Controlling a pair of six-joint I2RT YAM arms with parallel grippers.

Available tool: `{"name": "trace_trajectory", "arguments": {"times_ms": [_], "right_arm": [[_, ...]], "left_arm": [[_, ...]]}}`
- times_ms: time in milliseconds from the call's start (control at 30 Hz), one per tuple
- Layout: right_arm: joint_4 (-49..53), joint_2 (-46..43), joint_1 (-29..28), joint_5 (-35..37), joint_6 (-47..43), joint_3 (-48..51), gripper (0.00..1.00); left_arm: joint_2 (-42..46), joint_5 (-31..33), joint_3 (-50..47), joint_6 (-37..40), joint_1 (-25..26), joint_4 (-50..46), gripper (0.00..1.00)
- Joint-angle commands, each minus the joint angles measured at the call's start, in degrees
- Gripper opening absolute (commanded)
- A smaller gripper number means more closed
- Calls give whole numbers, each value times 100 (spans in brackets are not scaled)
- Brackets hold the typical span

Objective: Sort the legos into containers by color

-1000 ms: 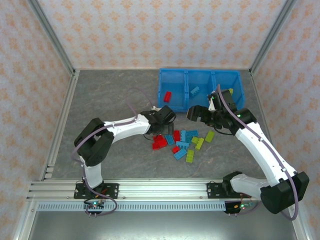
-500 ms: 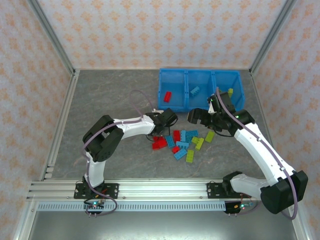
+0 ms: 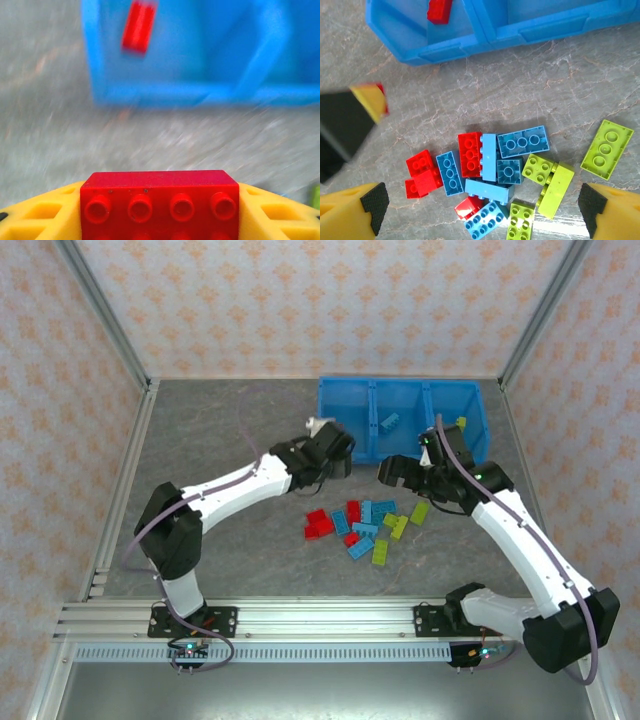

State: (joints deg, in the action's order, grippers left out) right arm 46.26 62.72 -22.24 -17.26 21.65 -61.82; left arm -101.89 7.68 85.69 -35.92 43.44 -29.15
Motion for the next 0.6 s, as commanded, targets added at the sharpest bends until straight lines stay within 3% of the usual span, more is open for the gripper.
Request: {"name": "trace_trajectory", "arguments": {"times_ms": [0,267,400,567], "right_arm": [[-94,-222,-17,300,128,58,99],[205,-506,-22,481,126,88,99],[296,-668,-21,547,143,91,99],[394,-809,-20,618,161,91,99]], "left_arm": [[-581,400,971,652,-278,-223,52],[-2961,267,4325,1176,-726,-1234,54],[-3634,160,5402,1392,-834,-1426,56],[-3813,-98,5932,1364,-951,-1664,78]]}}
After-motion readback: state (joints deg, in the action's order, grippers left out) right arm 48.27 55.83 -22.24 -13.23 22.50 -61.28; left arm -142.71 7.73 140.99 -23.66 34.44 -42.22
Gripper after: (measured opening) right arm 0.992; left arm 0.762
